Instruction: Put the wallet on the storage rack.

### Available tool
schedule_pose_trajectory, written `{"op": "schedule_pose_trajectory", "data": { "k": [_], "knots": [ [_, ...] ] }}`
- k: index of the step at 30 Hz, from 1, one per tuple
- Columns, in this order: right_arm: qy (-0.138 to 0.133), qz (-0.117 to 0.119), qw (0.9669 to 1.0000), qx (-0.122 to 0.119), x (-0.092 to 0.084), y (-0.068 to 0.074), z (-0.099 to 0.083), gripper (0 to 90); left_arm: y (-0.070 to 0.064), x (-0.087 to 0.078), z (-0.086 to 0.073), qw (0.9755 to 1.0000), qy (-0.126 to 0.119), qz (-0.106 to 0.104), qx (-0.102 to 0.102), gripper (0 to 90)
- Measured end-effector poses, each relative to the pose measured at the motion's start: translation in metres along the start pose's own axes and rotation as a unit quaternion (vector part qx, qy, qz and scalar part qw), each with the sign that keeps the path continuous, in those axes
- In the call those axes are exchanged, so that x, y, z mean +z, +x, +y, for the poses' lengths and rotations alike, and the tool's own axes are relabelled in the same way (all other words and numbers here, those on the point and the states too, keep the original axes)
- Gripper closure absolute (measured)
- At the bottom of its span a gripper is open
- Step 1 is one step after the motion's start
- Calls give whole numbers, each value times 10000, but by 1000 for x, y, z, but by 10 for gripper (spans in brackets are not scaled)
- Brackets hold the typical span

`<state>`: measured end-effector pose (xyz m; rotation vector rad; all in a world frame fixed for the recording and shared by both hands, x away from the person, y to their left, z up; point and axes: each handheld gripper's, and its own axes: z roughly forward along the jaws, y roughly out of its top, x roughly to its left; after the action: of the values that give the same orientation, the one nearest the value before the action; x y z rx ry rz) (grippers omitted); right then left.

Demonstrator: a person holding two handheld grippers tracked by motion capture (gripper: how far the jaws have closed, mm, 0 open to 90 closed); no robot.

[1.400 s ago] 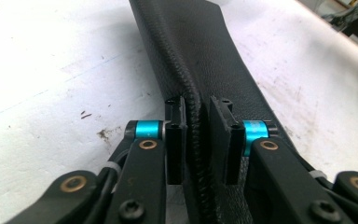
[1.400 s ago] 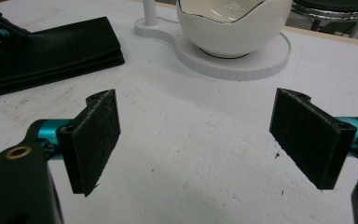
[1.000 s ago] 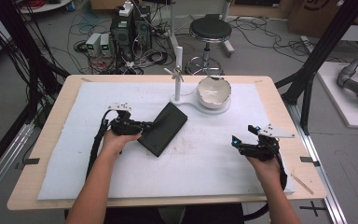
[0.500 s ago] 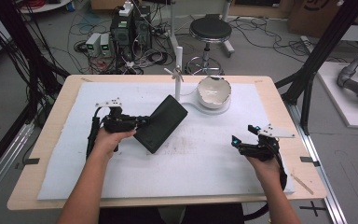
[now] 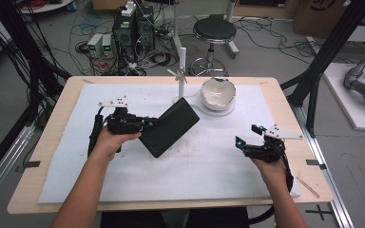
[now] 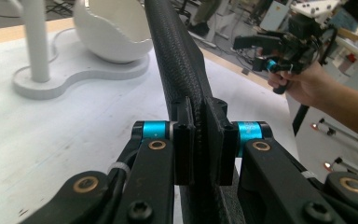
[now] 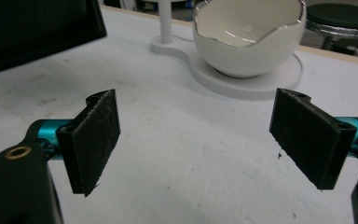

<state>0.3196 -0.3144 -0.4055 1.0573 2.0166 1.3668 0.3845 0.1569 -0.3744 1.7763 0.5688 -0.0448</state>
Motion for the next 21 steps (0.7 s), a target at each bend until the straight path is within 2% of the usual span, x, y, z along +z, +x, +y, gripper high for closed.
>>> {"op": "schedule_pose_trajectory", "data": {
  "k": [6,9,21],
  "knots": [
    [-120,469,9987,-132,1,9,10,162,-12,9,4,9994,164,-240,200,815],
    [-94,608,9979,-204,3,12,12,162,-15,13,5,9989,227,-317,255,815],
    [-33,628,9978,-201,5,12,12,162,-13,15,4,9987,309,-276,296,815]
  ]
}}
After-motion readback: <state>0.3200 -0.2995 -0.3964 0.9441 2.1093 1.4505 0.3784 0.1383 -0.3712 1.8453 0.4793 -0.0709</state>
